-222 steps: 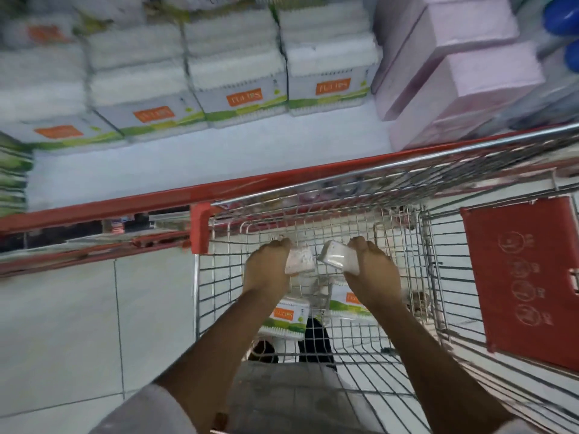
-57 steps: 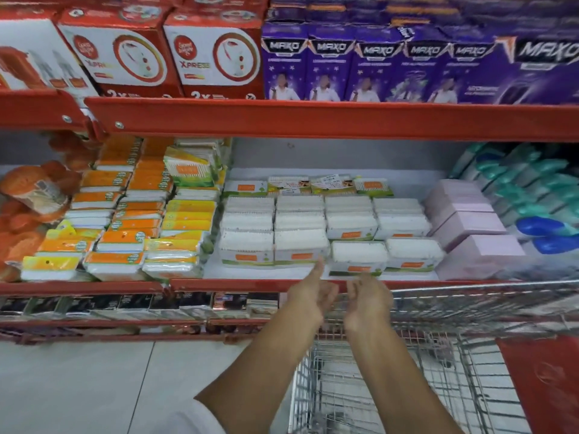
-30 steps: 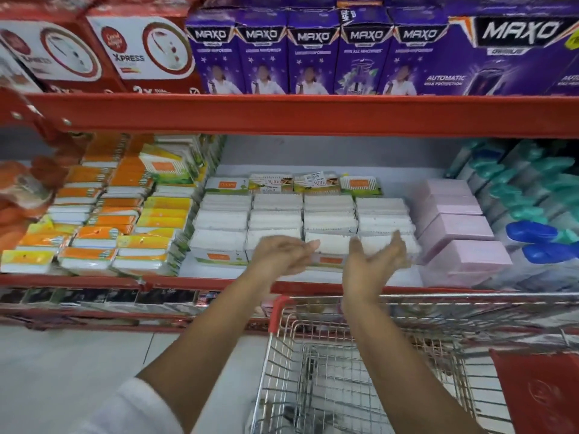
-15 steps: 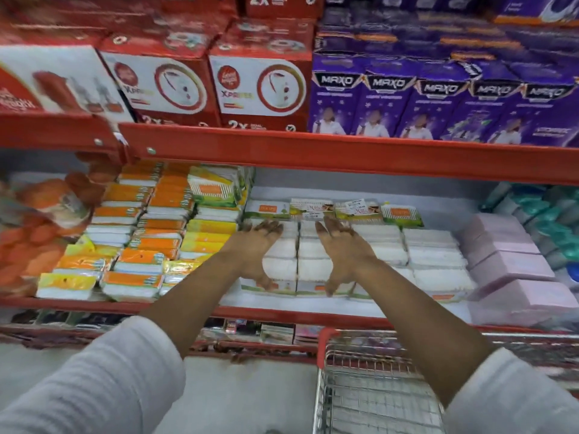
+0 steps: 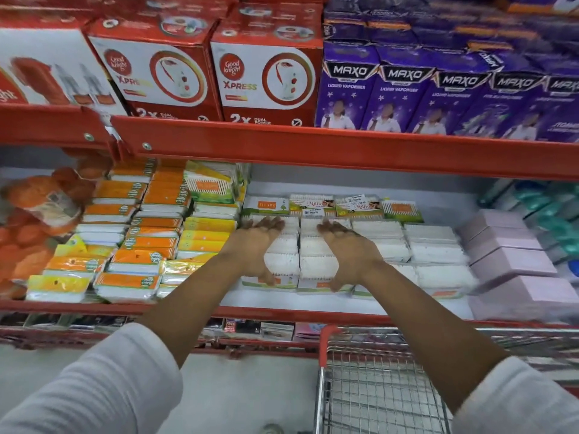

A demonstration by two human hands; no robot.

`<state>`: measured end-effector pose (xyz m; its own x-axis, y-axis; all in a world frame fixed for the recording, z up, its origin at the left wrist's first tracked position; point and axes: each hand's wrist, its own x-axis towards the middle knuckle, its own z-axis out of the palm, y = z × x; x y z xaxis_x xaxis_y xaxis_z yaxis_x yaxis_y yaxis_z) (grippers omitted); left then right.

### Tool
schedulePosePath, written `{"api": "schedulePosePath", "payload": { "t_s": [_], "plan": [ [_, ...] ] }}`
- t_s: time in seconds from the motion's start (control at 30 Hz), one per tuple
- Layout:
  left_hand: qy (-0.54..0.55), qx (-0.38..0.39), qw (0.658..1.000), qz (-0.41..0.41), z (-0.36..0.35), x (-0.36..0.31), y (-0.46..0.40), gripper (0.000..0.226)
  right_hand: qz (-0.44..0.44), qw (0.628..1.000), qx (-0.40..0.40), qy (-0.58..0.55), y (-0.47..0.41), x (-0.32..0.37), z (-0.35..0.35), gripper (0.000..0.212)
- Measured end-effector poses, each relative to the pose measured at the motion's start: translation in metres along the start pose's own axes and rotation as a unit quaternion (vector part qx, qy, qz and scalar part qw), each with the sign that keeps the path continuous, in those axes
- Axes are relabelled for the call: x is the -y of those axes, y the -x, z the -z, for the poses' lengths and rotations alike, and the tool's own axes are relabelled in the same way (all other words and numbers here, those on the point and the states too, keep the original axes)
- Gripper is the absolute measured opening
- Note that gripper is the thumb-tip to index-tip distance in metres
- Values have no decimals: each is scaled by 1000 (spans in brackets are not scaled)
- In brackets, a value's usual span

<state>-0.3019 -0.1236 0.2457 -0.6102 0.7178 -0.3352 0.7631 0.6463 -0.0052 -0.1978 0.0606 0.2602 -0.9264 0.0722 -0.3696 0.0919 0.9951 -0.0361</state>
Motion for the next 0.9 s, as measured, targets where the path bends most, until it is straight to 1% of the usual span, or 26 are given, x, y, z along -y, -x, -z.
{"api": "schedulePosePath", "payload": {
  "t_s": [0.07,0.13,0.2,0.3,0.37,0.5,0.57,0.63,0.7,0.8,0.9],
  "plan": [
    [-14,18,1000,-1,3,-12,-2,139,14,1000,21,-19,2,-7,1,137],
    [-10,10,1000,-17,8,-28,-7,145,10,999,43,-22,6,-21,5,146],
    [8,-2,999,-43,13,-46,-18,146,-8,998,57,7,14,-43,10,151],
    [30,14,997,-72,20,-74,-34,143,-37,994,90,43,30,-70,13,154],
    [41,24,996,-74,22,-89,-42,143,-38,993,101,56,38,-81,13,151],
    [42,37,997,-60,23,-100,-52,143,-25,993,87,76,40,-92,10,148],
    [38,23,997,-62,21,-102,-52,138,-20,994,75,73,38,-95,9,140],
    [47,9,997,-68,18,-101,-51,133,-12,996,47,69,37,-96,9,127],
    [59,8,995,-76,19,-99,-50,132,0,997,31,74,36,-98,9,120],
    [56,18,995,-81,23,-99,-48,135,11,997,22,75,34,-103,6,121],
    [27,7,997,-74,22,-104,-48,142,13,997,6,70,35,-106,3,121]
  ]
}}
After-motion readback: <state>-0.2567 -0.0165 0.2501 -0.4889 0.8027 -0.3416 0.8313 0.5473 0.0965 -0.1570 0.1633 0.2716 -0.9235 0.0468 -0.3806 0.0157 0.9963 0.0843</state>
